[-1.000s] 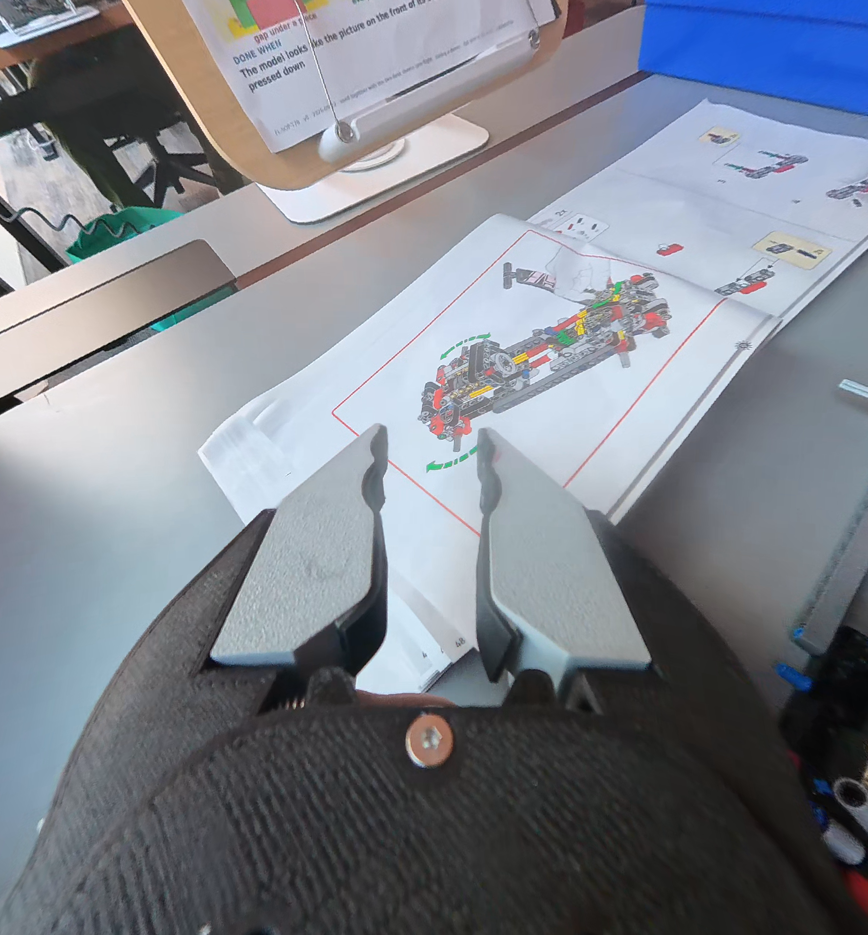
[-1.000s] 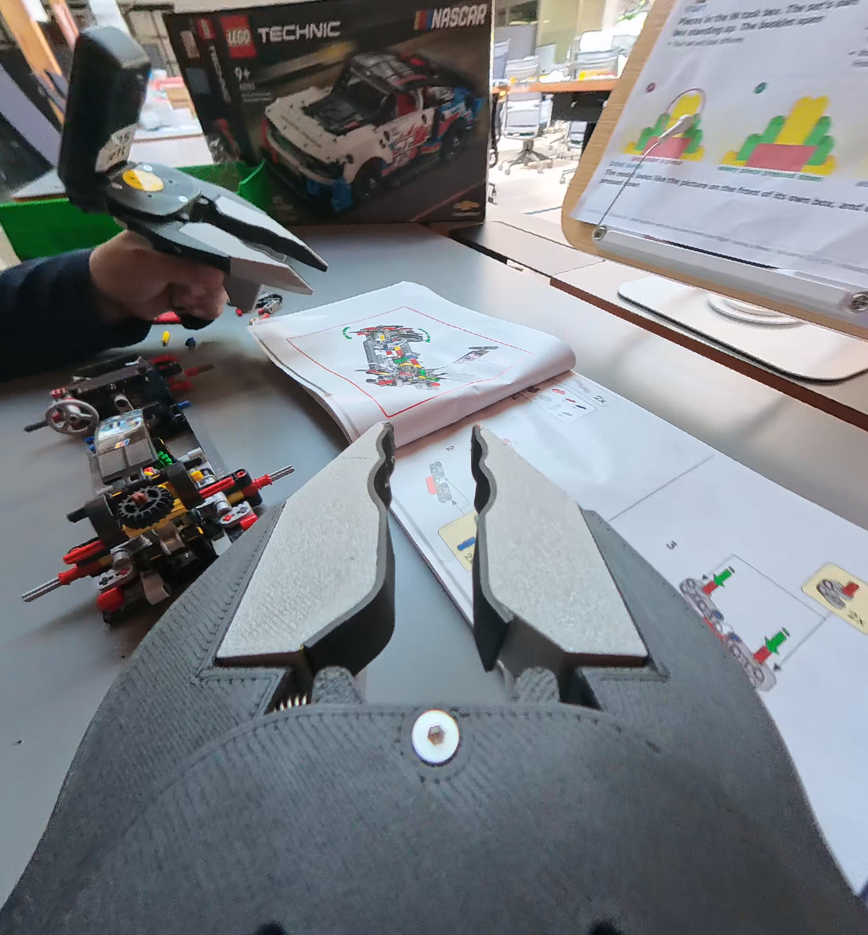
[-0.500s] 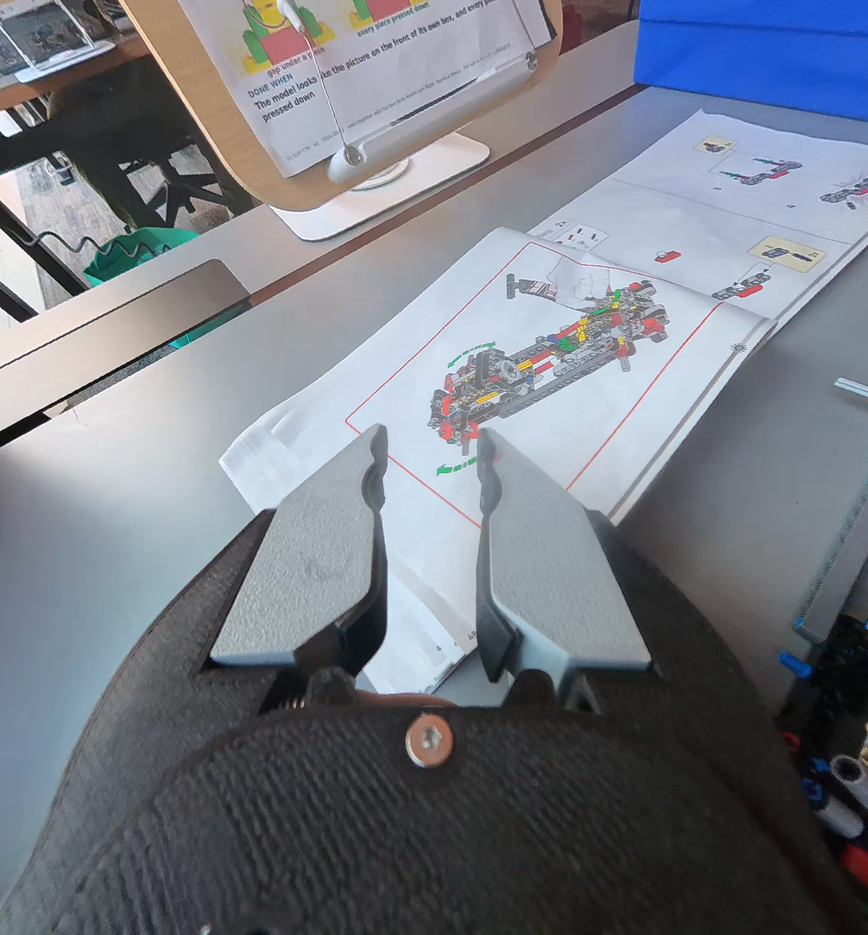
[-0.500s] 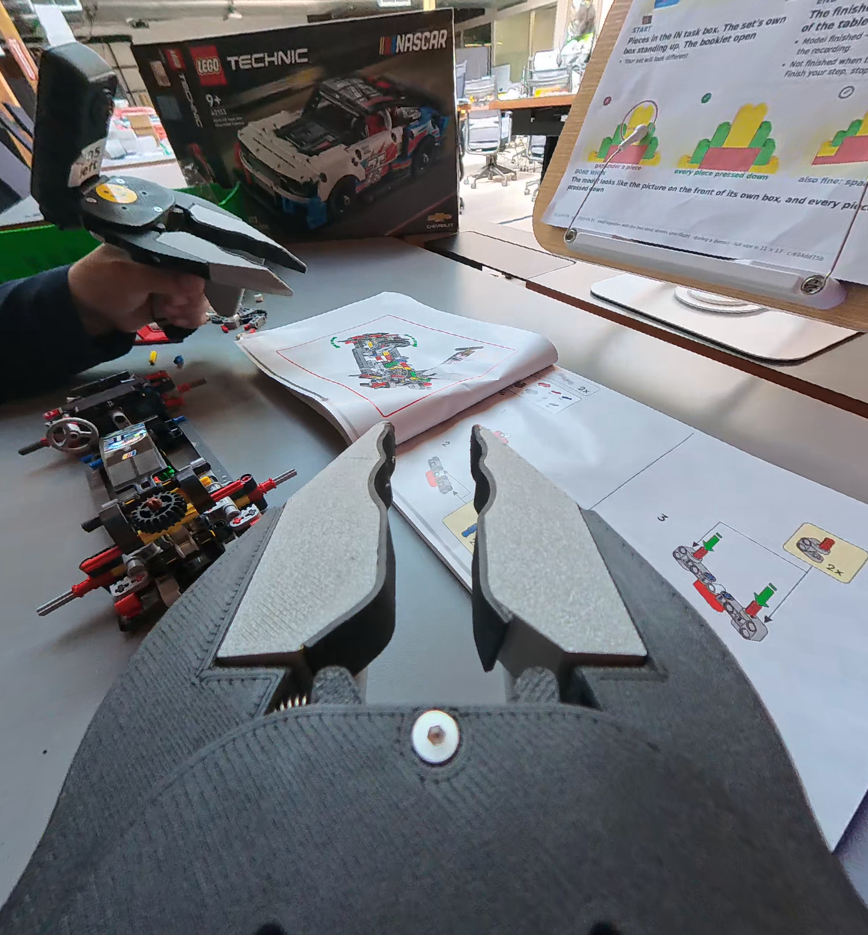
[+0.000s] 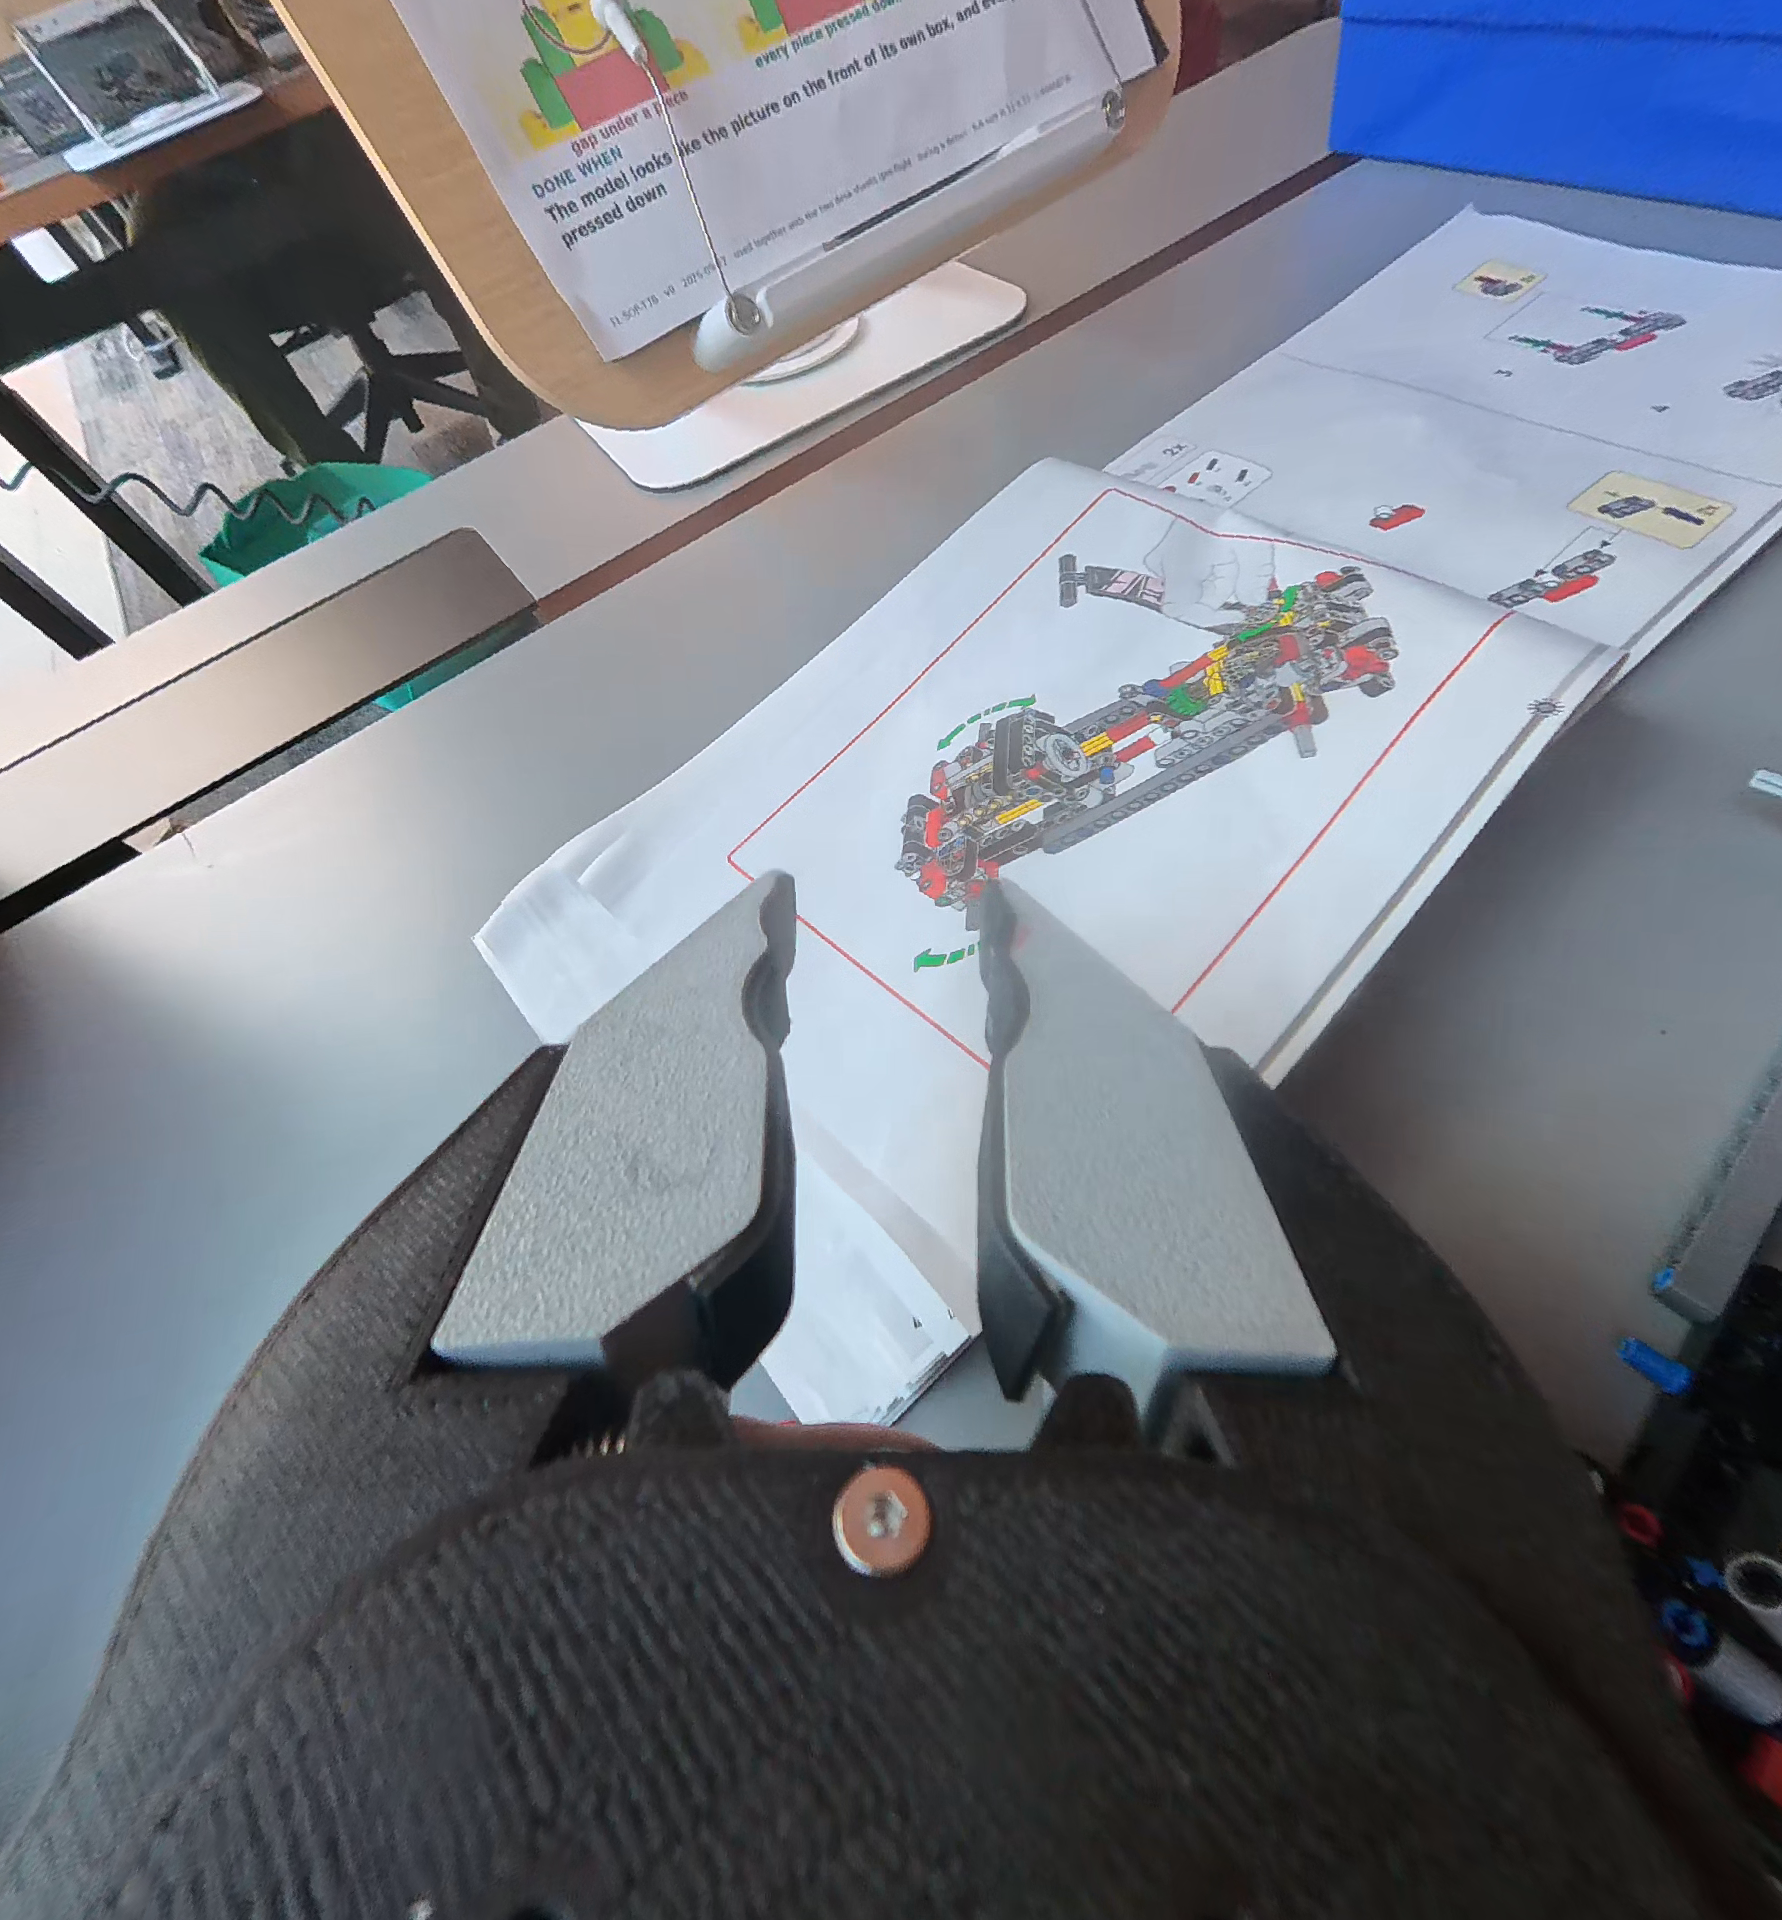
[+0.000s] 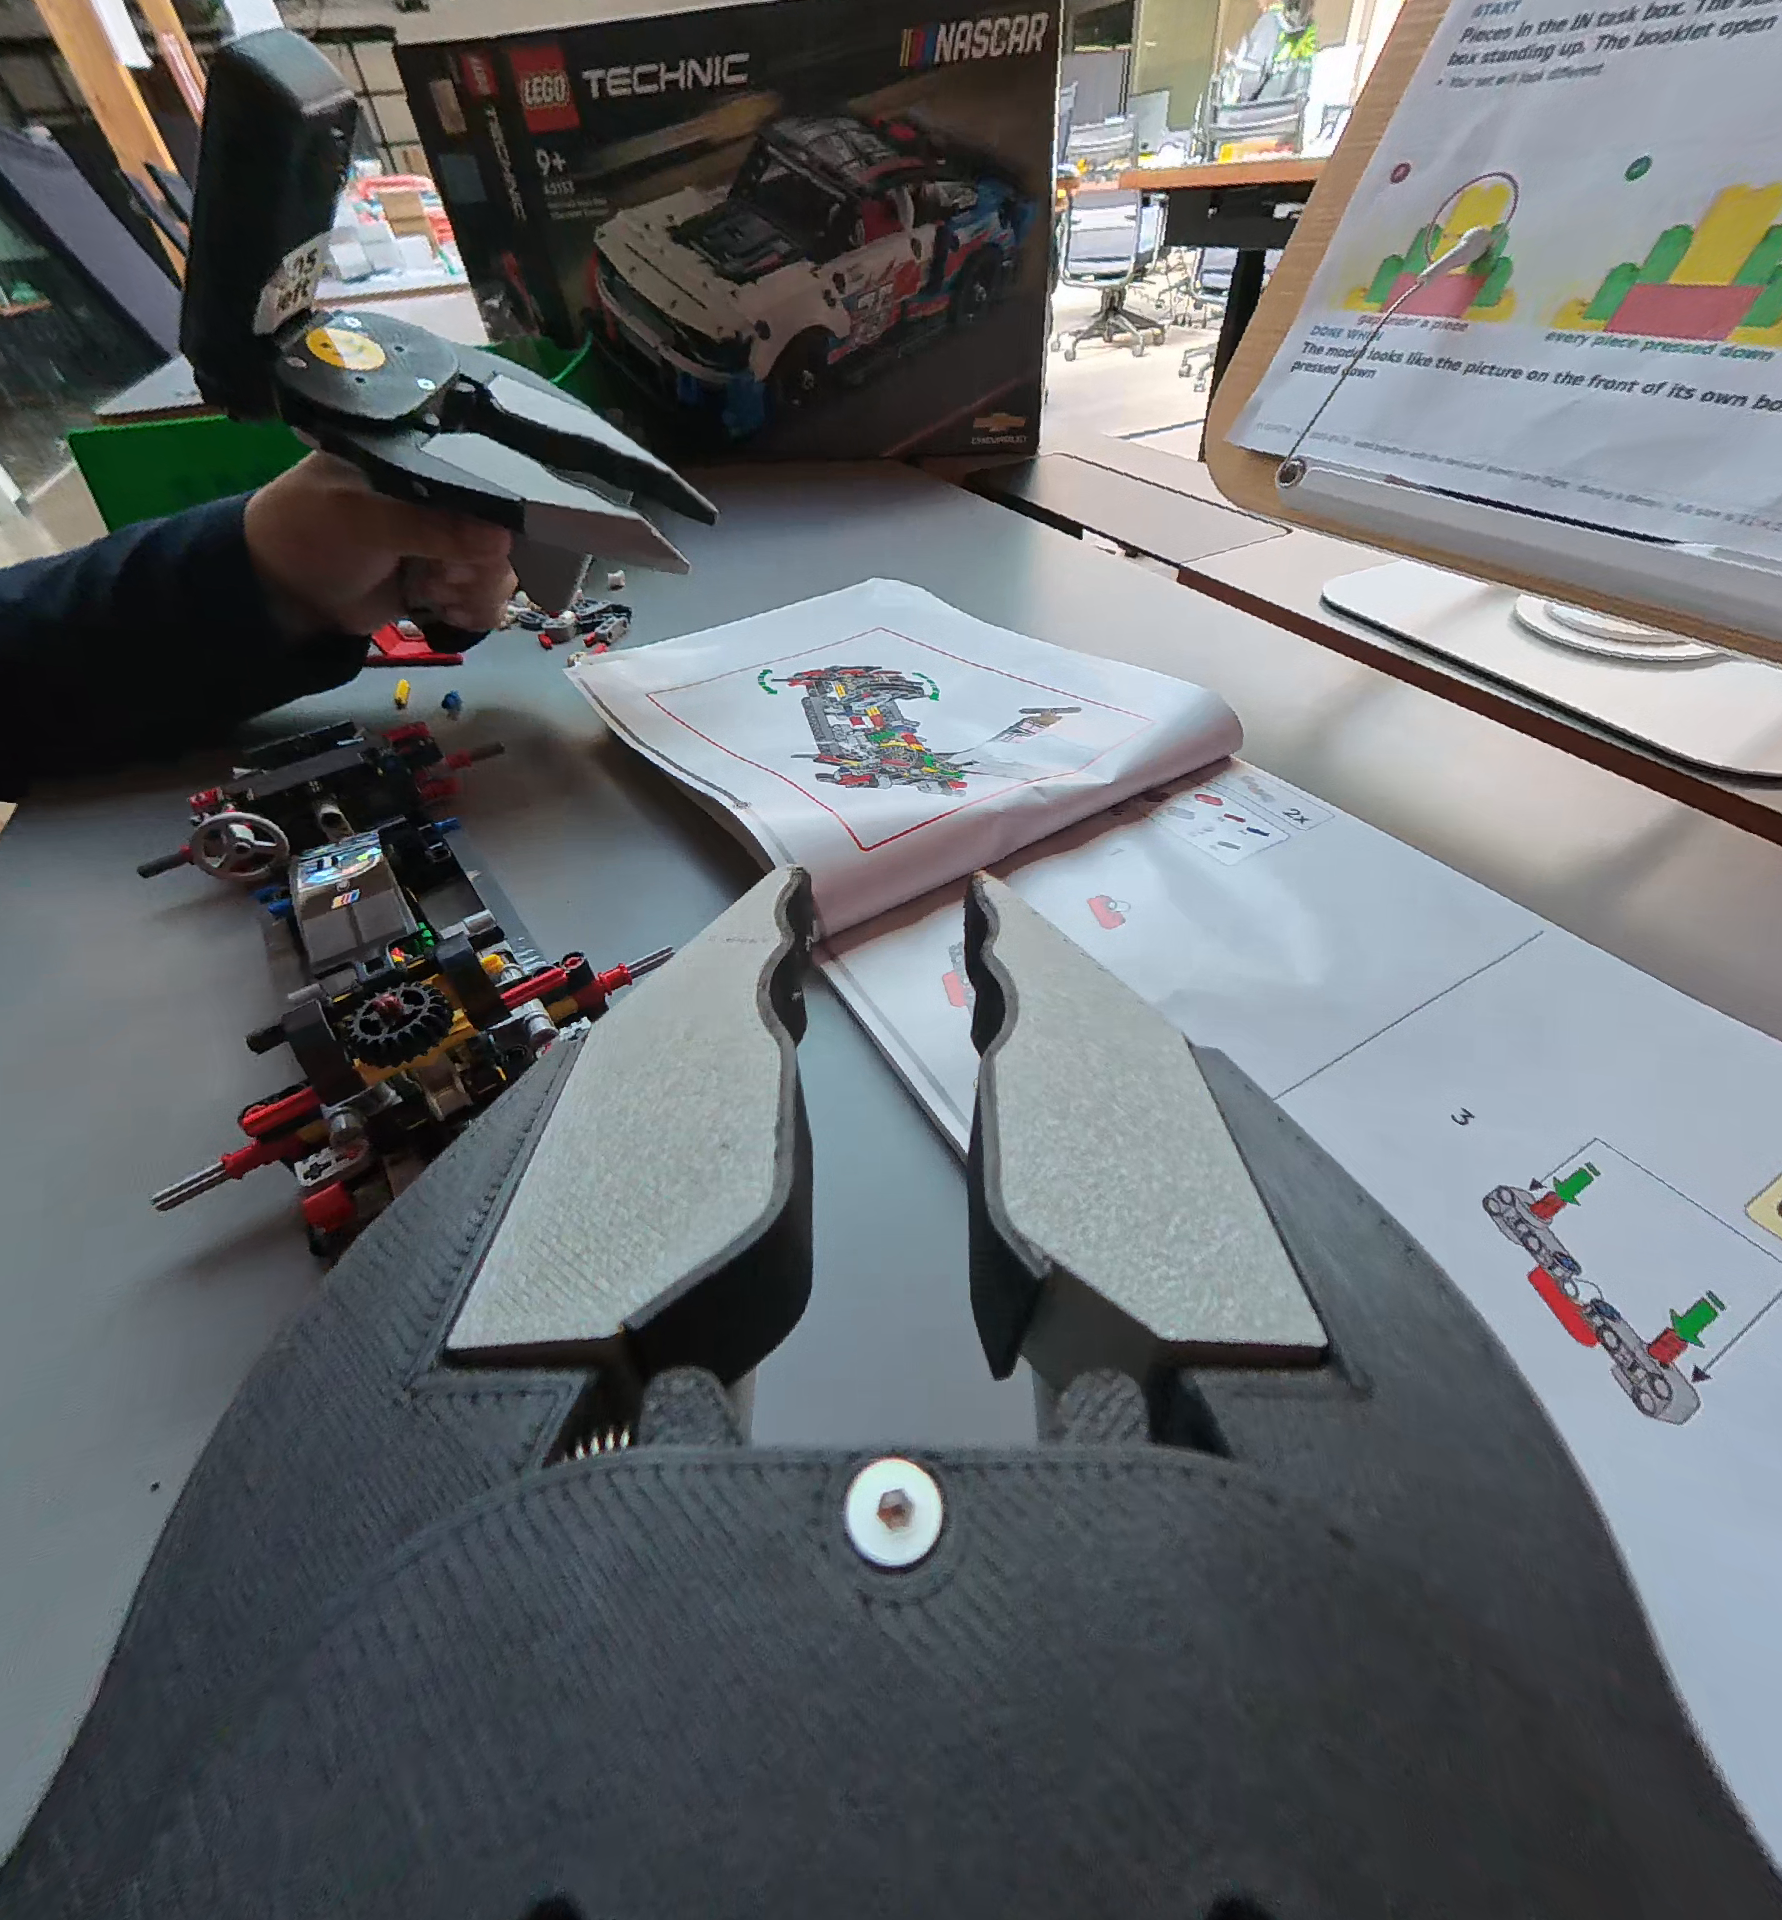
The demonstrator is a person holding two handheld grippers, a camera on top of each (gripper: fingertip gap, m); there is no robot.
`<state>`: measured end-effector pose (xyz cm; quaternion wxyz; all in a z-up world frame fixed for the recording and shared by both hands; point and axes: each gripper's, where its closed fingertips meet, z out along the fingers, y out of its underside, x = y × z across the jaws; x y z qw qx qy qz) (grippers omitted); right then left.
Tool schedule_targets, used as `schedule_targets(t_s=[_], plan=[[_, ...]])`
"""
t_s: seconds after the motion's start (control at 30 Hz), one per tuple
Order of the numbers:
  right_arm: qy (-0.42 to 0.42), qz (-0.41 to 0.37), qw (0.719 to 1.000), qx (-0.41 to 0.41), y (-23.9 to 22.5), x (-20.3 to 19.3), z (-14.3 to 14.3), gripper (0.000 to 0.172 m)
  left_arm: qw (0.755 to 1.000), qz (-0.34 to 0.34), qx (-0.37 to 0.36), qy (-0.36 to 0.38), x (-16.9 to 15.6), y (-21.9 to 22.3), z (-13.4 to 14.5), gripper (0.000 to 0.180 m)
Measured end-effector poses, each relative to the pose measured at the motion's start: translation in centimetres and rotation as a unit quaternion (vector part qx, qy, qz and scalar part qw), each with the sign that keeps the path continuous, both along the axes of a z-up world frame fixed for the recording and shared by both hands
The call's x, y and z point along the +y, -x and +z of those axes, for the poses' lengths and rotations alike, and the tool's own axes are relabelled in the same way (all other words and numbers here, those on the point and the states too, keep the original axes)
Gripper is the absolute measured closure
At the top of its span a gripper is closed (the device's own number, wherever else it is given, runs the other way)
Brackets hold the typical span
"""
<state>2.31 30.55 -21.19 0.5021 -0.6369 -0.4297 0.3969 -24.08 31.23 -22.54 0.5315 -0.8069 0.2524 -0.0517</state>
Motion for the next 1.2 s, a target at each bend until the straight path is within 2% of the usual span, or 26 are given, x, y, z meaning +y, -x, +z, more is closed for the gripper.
schedule_targets(t_s=[0.17,0.27,1.2], plan=[[-0.004,-0.011,1.000,-0.025,-0.2,1.4,-0.7,0.145,1.000,0.007,0.005,0.005,0.3,0.5,-0.3,0.148],[0.003,-0.020,1.000,-0.007,-0.7,2.1,-0.3,0.145,1.000,0.012,-0.001,0.004,0.4,0.8,-0.2,0.148],[-0.001,-0.032,0.999,0.003,-1.1,1.2,0.1,0.146,1.000,0.016,0.006,0.008,0.5,1.1,-0.6,0.148]])
